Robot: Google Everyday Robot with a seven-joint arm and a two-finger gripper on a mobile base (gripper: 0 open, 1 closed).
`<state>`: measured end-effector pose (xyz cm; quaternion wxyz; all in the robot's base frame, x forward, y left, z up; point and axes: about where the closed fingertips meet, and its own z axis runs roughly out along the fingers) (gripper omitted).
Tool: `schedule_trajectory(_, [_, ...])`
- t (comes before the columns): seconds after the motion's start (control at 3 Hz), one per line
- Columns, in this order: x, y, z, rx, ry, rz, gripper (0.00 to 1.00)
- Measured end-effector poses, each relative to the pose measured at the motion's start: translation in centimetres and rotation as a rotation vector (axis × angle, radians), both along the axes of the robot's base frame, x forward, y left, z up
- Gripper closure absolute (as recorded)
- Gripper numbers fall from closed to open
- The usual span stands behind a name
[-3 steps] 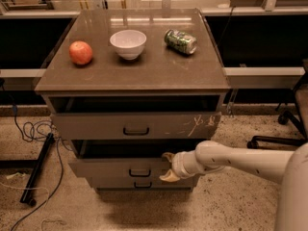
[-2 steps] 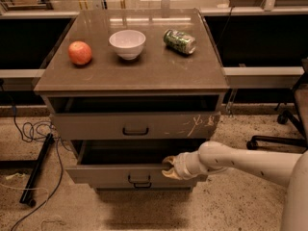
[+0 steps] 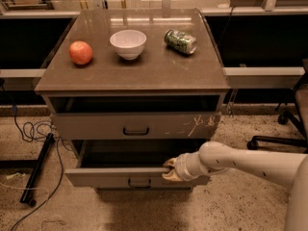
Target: Open middle drawer
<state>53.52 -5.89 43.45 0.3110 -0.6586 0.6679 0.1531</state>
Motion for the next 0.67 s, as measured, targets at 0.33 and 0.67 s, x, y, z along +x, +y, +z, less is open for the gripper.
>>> schedule_trajectory(0.33, [-1.82, -0.57, -0.23, 0.011, 0.005, -0.003, 1.0])
schedule_trajectory(0.67, [-1.82, -0.57, -0.23, 0.011, 0.005, -0.003, 0.81])
